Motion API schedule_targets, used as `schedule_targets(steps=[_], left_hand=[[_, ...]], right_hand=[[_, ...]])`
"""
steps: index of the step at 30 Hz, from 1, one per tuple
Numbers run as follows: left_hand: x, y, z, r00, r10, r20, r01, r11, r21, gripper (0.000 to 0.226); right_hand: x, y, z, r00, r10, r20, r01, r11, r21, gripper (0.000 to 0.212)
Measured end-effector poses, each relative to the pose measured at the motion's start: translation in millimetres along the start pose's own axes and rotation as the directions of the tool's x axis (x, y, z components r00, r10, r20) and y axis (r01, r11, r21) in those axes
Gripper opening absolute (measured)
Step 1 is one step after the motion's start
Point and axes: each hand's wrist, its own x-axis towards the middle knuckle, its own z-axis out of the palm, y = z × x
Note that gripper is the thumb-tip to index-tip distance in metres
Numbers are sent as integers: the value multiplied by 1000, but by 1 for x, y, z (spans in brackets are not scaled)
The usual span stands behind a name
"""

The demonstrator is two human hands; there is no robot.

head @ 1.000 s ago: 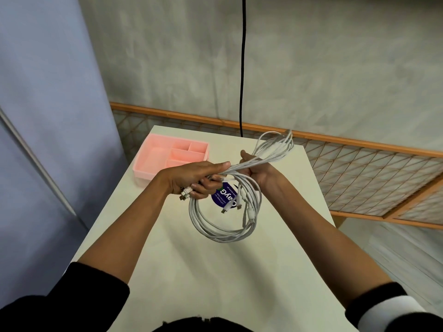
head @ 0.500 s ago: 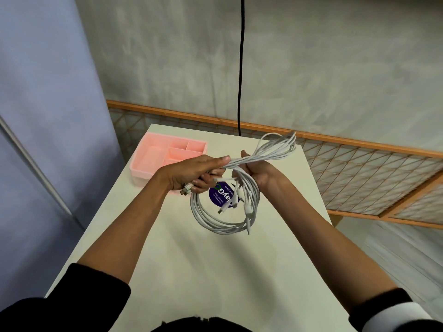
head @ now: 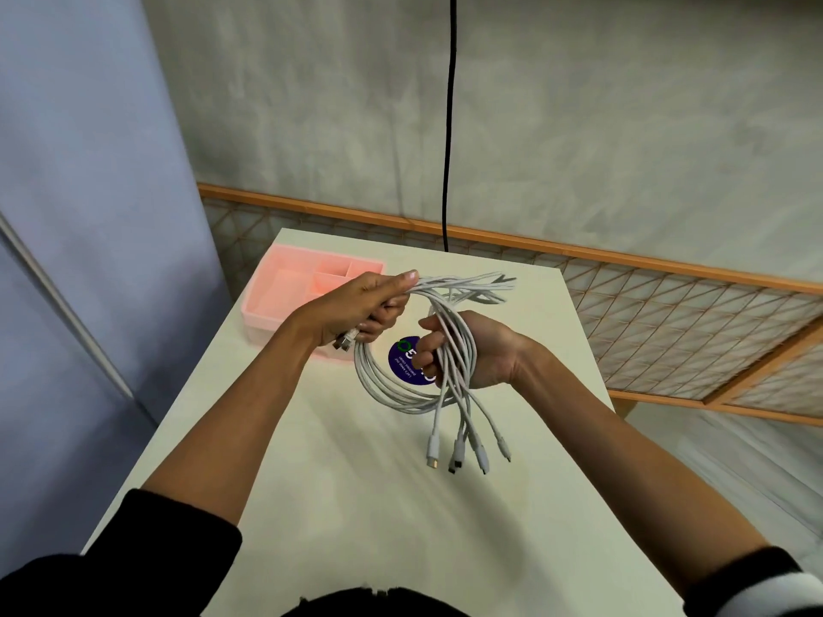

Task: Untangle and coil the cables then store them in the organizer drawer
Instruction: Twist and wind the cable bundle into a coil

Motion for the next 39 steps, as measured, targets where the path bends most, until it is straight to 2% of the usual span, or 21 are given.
schedule_targets(steps=[5, 7, 9, 12, 15, 17, 19, 20, 22, 23, 24, 25, 26, 29, 31, 34, 36, 39], left_hand=[[0, -3, -6, 997, -1, -79, 2, 1000, 7, 45], [-1, -5, -7, 994, -5, -107, 5, 1000, 1, 45], [-2, -5, -7, 992, -1, -124, 0, 1000, -7, 45], [-2, -4, -6, 990, 14, -142, -13, 1000, 8, 46], [0, -7, -6, 985, 17, -173, -14, 1000, 21, 46], [1, -11, -6, 977, 23, -214, -16, 999, 32, 45], [4, -16, -4, 965, 22, -262, -13, 999, 36, 44], [6, -19, -2, 957, 22, -291, -12, 999, 36, 44], [10, -24, 1, 936, 17, -353, -5, 999, 36, 44], [12, -26, 3, 925, 6, -381, 5, 1000, 29, 44], [15, -28, 5, 915, -9, -404, 17, 1000, 16, 44], [17, -30, 6, 906, -21, -422, 25, 1000, 4, 44], [18, -32, 7, 900, -29, -435, 32, 1000, -2, 43], [22, -41, 7, 890, -22, -456, 38, 999, 27, 41], [24, -49, 8, 879, 2, -477, 46, 995, 88, 44], [23, -57, 7, 879, -36, -475, 66, 997, 45, 45], [21, -62, 5, 880, -82, -469, 79, 997, -25, 45], [22, -72, 6, 891, -109, -440, 119, 993, -5, 38]], right_hand=[[3, 15, -13, 968, -54, 247, 48, 998, 33, 49], [3, 21, -14, 952, -93, 293, 75, 995, 73, 63], [3, 26, -12, 945, -140, 296, 151, 989, -13, 66], [6, 31, -17, 965, -203, 166, 252, 894, -370, 51], [11, 32, -27, 955, -296, -19, 244, 821, -516, 29], [13, 30, -31, 916, -363, -173, 191, 771, -607, 16], [19, 26, -31, 815, -471, -337, 38, 624, -780, 29], [20, 24, -27, 739, -547, -394, -99, 490, -866, 36], [20, 18, -15, 565, -715, -412, -417, 183, -890, 47], [20, 15, -9, 503, -771, -390, -508, 101, -855, 51], [18, 12, -3, 472, -804, -363, -537, 65, -841, 54], [16, 9, 0, 475, -814, -333, -522, 43, -852, 54], [13, 4, 4, 512, -807, -294, -476, 18, -879, 52], [5, -9, 10, 695, -716, -70, -149, -49, -988, 35], [-1, -16, 14, 744, -662, 92, 57, -73, -996, 25], [-13, -25, 20, 709, -679, 191, 215, -50, -975, 18], [-22, -29, 23, 660, -722, 208, 316, 16, -948, 16], [-32, -36, 28, 585, -779, 227, 464, 91, -881, 14]])
